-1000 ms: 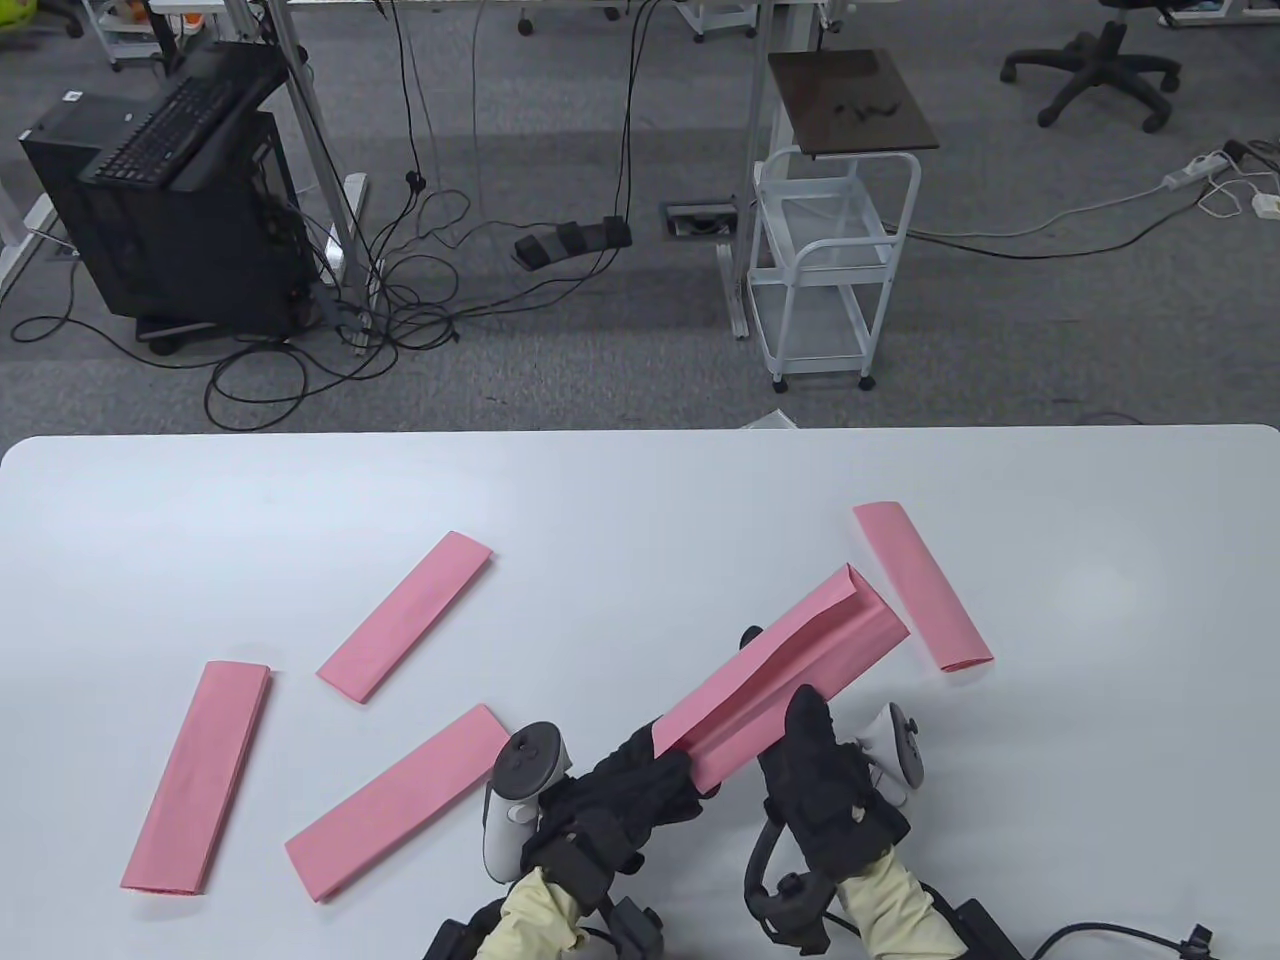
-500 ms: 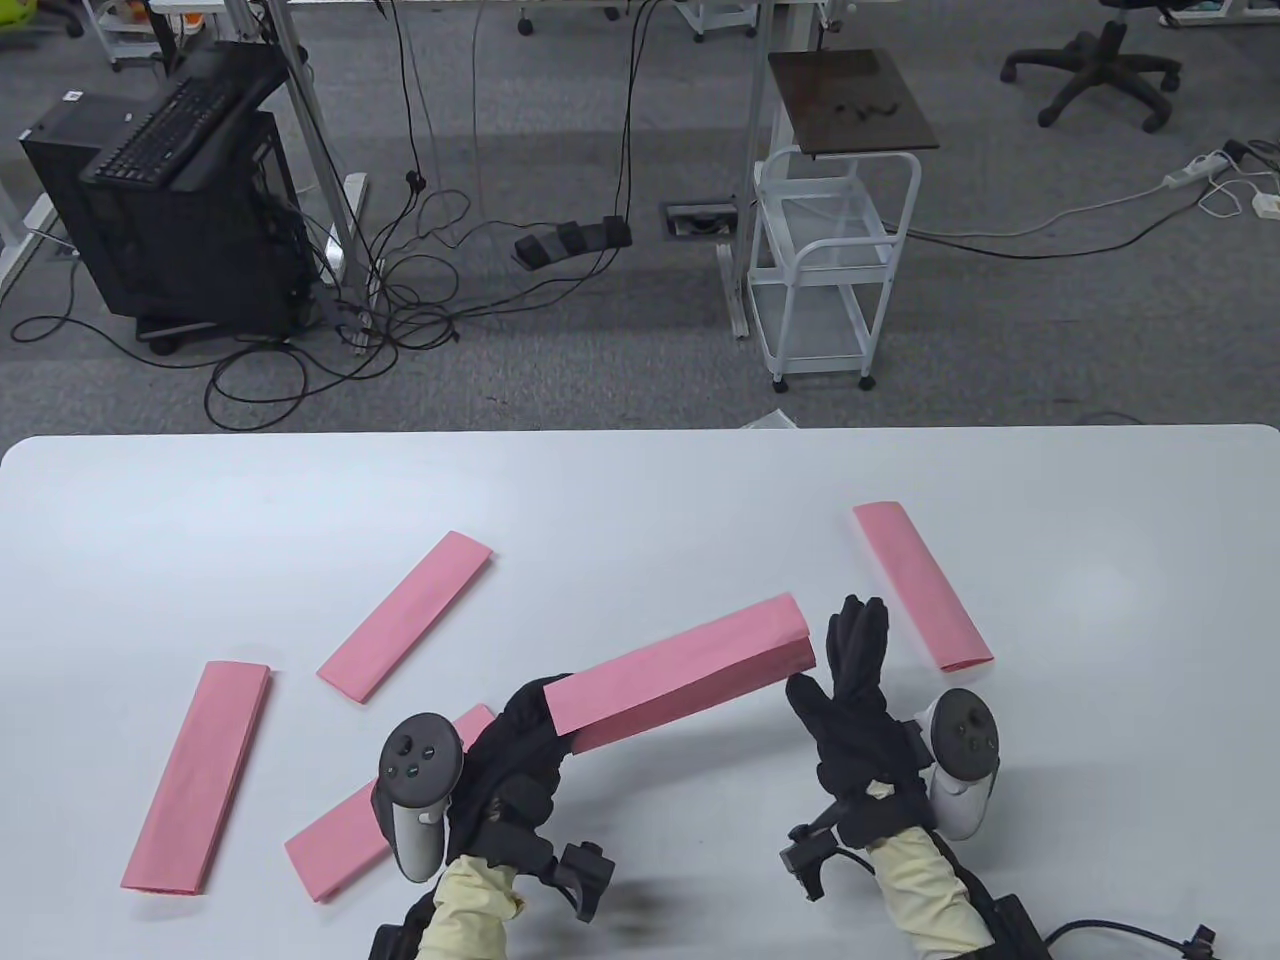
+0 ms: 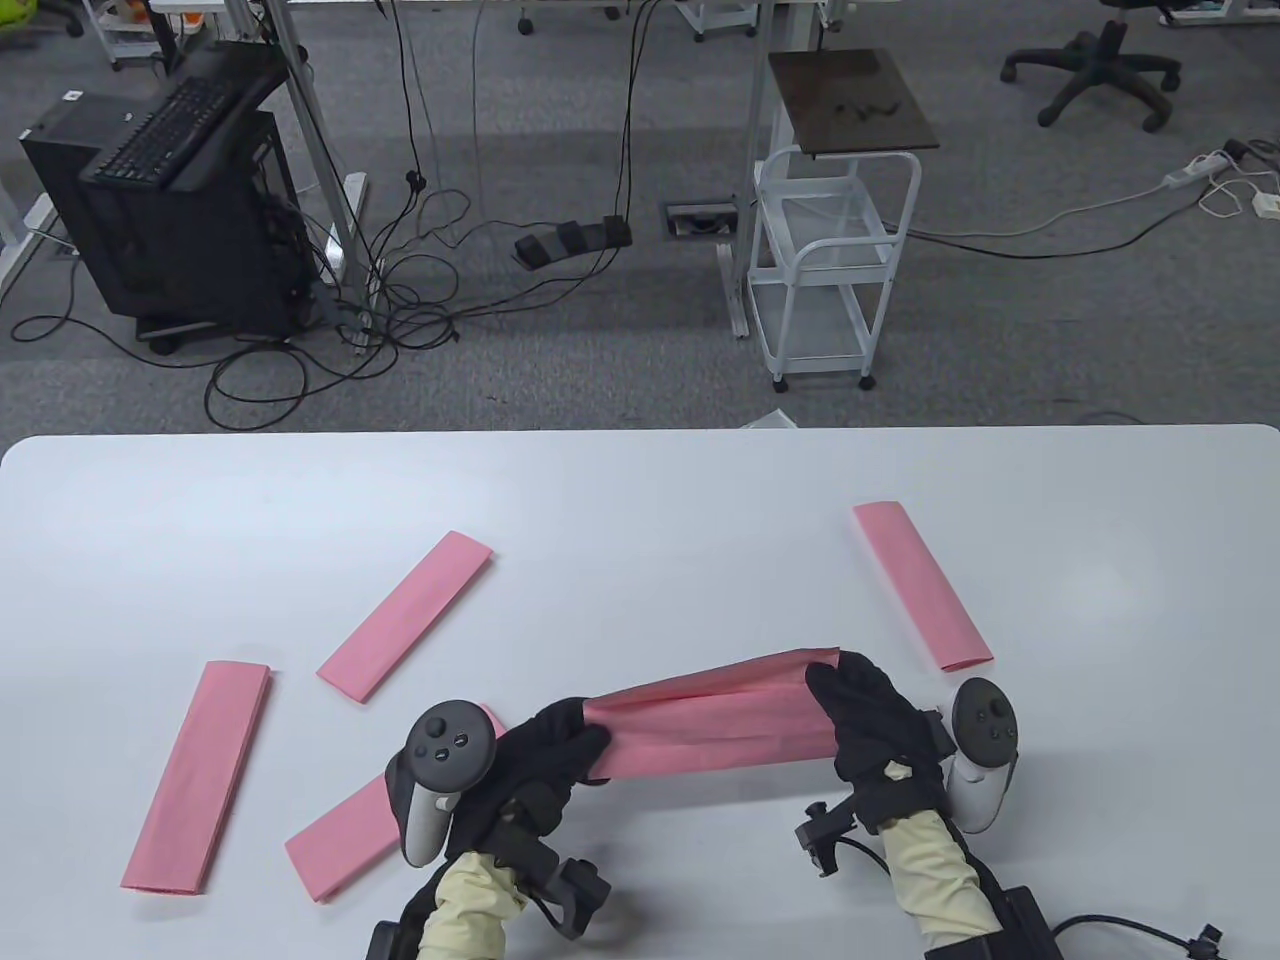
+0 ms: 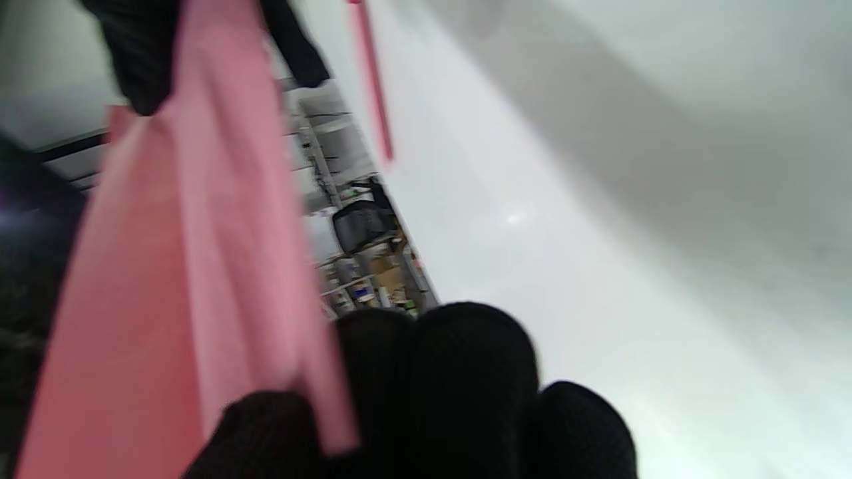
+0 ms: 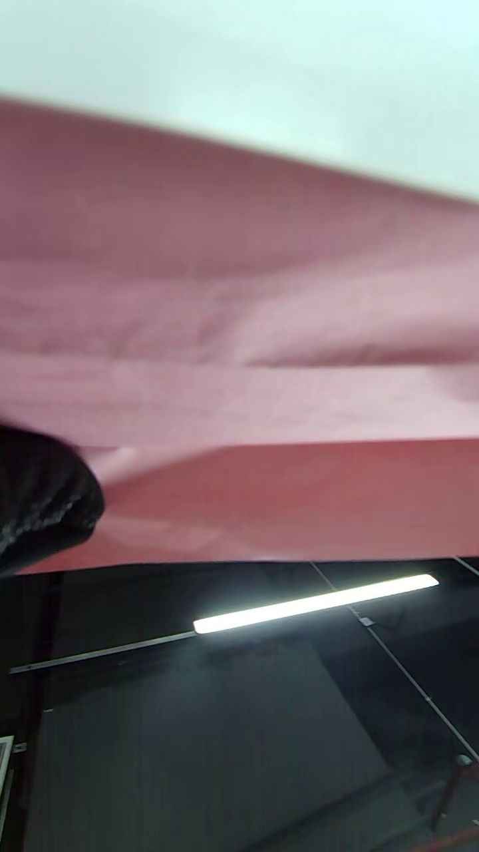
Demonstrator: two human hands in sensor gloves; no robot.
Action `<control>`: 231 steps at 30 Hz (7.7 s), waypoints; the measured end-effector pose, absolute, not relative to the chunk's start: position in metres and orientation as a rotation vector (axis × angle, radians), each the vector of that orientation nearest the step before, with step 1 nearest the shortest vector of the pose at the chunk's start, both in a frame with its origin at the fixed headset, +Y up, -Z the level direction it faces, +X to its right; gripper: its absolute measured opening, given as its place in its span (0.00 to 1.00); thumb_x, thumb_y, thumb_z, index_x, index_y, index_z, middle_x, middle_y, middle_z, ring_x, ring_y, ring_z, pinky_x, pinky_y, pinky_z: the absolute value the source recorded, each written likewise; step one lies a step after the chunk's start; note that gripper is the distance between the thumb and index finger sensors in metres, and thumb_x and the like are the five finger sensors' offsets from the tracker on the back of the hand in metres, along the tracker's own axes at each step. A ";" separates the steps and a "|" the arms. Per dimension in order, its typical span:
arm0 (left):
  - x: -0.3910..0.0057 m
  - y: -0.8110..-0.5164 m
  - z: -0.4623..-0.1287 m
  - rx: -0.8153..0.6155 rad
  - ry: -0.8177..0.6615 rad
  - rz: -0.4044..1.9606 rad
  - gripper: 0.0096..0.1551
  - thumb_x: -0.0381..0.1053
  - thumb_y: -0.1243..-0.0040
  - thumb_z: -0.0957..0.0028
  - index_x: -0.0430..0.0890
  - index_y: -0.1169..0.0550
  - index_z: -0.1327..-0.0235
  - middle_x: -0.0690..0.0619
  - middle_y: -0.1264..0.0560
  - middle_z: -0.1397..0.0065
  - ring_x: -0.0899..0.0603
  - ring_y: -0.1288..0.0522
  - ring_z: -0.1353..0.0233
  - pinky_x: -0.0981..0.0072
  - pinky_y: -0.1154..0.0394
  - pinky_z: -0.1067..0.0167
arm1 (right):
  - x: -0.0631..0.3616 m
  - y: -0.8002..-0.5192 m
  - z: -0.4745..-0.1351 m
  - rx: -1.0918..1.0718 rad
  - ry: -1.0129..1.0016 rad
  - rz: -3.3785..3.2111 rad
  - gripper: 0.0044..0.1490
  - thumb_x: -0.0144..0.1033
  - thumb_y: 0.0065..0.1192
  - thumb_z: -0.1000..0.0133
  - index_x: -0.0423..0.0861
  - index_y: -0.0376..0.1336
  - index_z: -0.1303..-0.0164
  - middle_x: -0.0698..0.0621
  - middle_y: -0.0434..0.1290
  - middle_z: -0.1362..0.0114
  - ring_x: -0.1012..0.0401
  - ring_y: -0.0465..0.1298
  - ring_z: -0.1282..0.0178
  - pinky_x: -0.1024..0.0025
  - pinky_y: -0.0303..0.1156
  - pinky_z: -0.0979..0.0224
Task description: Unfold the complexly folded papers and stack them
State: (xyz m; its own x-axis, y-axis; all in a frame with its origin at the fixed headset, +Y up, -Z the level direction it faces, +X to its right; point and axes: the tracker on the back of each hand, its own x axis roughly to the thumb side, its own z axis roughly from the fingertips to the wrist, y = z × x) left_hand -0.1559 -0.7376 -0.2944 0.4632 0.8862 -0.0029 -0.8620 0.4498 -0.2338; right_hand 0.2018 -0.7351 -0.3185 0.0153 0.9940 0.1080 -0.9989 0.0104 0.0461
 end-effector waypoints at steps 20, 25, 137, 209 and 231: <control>-0.149 -0.748 -0.288 -0.272 -0.032 1.384 0.27 0.46 0.46 0.40 0.56 0.37 0.27 0.56 0.25 0.30 0.46 0.21 0.32 0.49 0.38 0.23 | 0.198 -0.728 -0.323 0.216 -0.036 1.563 0.23 0.39 0.59 0.44 0.42 0.70 0.43 0.46 0.78 0.44 0.46 0.69 0.28 0.36 0.42 0.21; -0.147 -0.751 -0.283 -0.320 -0.110 1.319 0.45 0.44 0.46 0.42 0.63 0.58 0.25 0.58 0.29 0.32 0.46 0.24 0.31 0.44 0.45 0.20 | 0.215 -0.711 -0.341 0.069 0.019 1.652 0.23 0.39 0.59 0.44 0.38 0.70 0.46 0.46 0.80 0.50 0.48 0.75 0.35 0.37 0.46 0.22; -0.107 -0.812 -0.271 -0.817 -0.322 0.244 0.60 0.76 0.51 0.54 0.68 0.76 0.34 0.66 0.88 0.30 0.48 0.91 0.29 0.50 0.88 0.39 | 0.168 -0.799 -0.284 0.590 1.125 2.655 0.50 0.61 0.53 0.47 0.74 0.29 0.25 0.75 0.19 0.19 0.70 0.17 0.20 0.54 0.09 0.28; -0.106 -0.812 -0.272 -0.823 -0.342 0.239 0.60 0.75 0.51 0.54 0.67 0.76 0.34 0.65 0.88 0.31 0.46 0.92 0.30 0.49 0.88 0.40 | 0.143 -0.775 -0.423 0.325 0.786 2.687 0.50 0.57 0.58 0.48 0.71 0.35 0.24 0.70 0.24 0.17 0.69 0.18 0.20 0.54 0.11 0.26; -0.055 -0.784 -0.265 -0.670 -0.467 0.223 0.46 0.66 0.55 0.40 0.59 0.65 0.23 0.56 0.80 0.22 0.39 0.83 0.24 0.41 0.80 0.33 | 0.166 -0.804 -0.295 0.533 1.047 2.549 0.53 0.56 0.60 0.49 0.70 0.33 0.23 0.69 0.23 0.17 0.68 0.18 0.20 0.54 0.11 0.26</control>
State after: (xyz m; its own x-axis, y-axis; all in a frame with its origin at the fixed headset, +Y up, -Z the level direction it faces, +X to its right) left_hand -0.0553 -0.7845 -0.2652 0.8740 0.3444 0.3429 -0.0496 0.7651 -0.6419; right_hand 0.1656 -0.8043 -0.2945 -0.8743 0.4365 0.2124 -0.1612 -0.6737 0.7212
